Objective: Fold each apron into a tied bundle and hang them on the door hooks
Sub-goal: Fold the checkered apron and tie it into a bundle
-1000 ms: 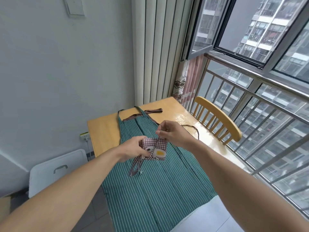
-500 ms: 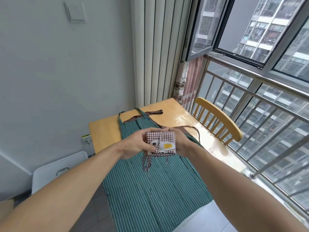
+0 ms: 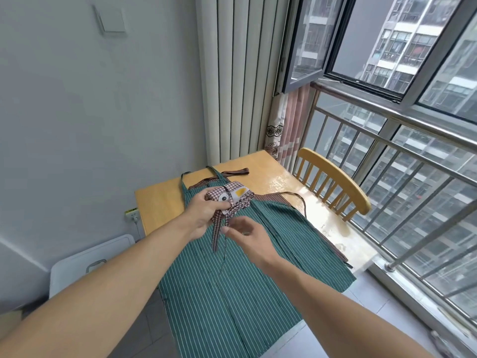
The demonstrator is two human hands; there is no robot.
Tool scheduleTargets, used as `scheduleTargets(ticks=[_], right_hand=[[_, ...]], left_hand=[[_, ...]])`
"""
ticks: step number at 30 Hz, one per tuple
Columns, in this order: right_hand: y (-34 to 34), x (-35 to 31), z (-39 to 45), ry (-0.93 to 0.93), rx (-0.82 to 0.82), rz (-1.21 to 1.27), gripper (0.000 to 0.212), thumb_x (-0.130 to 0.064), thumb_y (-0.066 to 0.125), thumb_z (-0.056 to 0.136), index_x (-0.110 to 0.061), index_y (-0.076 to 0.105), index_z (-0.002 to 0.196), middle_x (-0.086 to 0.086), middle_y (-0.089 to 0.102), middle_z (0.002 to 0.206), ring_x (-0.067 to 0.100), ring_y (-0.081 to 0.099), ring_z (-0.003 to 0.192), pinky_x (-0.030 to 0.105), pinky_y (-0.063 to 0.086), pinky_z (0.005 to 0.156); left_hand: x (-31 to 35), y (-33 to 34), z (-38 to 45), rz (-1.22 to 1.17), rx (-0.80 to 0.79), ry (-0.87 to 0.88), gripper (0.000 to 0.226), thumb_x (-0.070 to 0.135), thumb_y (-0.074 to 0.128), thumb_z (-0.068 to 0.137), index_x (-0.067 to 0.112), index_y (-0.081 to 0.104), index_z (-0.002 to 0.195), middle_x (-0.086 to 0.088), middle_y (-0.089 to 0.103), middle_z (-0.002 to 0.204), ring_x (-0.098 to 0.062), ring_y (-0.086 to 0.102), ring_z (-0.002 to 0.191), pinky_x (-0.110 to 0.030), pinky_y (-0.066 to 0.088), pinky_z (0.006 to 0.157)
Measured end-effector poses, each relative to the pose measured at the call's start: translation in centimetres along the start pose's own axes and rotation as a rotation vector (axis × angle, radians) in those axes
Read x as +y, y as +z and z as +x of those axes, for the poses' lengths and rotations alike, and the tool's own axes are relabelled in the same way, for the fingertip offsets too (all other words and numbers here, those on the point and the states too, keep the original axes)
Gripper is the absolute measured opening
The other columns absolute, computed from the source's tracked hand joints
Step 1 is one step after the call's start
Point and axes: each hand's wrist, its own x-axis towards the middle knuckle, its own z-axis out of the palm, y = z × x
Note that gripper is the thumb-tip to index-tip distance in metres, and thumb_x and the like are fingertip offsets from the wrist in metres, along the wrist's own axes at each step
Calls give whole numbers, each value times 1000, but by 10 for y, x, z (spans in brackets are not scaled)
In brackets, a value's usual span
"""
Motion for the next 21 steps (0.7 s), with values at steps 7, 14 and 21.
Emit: scheduleTargets(ticks=[7,14,21], right_hand=[[-14,0,0,164,-314,237,23,-40,65,95,-19,66,87,-1,67,79,12,62,78,28,47,87],[-64,7,16,415,-543,173,22,-30,47,106,-15,57,94,-4,48,70,11,42,63,26,36,64],[-79,-18,40,390,-433,-10,24,-21,45,107,-11,60,91,-4,48,67,10,36,59,24,30,57]], left_hand=[[3,-7,-3,11,-95,-25,51,-11,66,86,9,55,132,-19,72,117,-30,70,97,-39,59,80],[6,-26,-14,245,-428,-48,58,-20,64,82,6,54,133,-24,66,126,-33,67,111,-40,56,93],[2,-23,-23,462,-451,-36,60,-21,70,75,12,60,125,-15,68,117,-24,69,103,-32,56,81]])
